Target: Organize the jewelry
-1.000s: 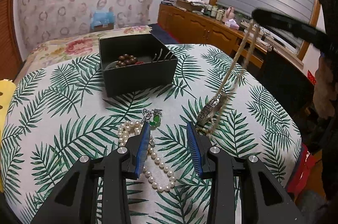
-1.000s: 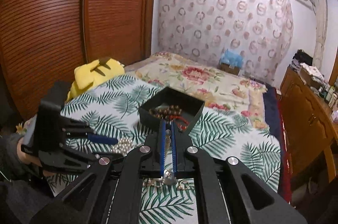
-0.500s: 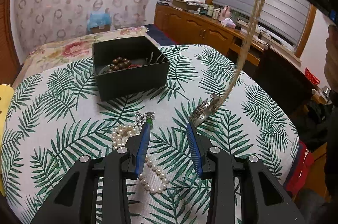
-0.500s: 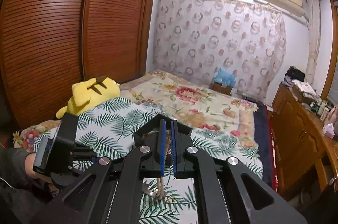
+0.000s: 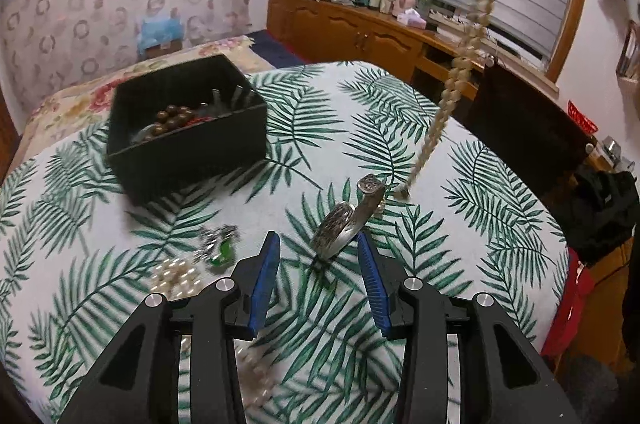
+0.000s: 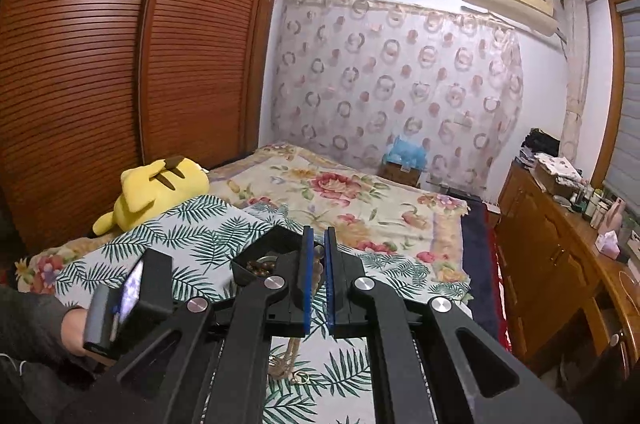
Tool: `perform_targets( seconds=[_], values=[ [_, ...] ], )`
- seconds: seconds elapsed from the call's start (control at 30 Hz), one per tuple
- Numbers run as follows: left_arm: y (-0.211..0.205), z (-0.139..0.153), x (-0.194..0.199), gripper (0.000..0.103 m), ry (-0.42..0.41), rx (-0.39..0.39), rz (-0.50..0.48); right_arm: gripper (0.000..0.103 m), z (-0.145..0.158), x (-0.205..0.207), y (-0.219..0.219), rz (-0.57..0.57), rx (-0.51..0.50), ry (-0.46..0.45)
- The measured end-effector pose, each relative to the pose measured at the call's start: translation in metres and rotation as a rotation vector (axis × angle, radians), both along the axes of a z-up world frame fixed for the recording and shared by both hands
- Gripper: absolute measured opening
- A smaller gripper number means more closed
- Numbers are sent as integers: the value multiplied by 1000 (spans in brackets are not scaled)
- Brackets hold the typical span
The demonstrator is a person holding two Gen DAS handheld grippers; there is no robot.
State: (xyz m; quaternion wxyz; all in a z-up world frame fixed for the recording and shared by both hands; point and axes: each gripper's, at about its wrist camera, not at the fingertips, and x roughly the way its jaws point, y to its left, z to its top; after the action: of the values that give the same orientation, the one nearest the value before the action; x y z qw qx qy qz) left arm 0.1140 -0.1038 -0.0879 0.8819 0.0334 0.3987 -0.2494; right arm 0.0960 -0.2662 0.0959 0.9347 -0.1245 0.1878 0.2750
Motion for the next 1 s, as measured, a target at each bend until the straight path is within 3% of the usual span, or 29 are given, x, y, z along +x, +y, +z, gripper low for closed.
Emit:
perform_targets(
  seconds=[0.07,0.17,0.2,0.37,0.63,1.0],
  values=[
    [-6,-6,5,38,4,25,7,6,-1,0,-2,-6,0,0],
    [-11,-9,10,10,2,46,11,6,-2,2,-6,-14,0,0],
    [-11,-10,11,8,0,47,15,6,-2,3,-6,-16,-1,1],
    [2,-3,15,4,-15,26,33,6,-7,15,-7,-22,-10,13],
    [31,32,28,3,-83,15,84,6,-4,39,5,6,9,12],
    [71,53,90,3,-74,63,186,6,34,88,30,64,45,-33]
  ],
)
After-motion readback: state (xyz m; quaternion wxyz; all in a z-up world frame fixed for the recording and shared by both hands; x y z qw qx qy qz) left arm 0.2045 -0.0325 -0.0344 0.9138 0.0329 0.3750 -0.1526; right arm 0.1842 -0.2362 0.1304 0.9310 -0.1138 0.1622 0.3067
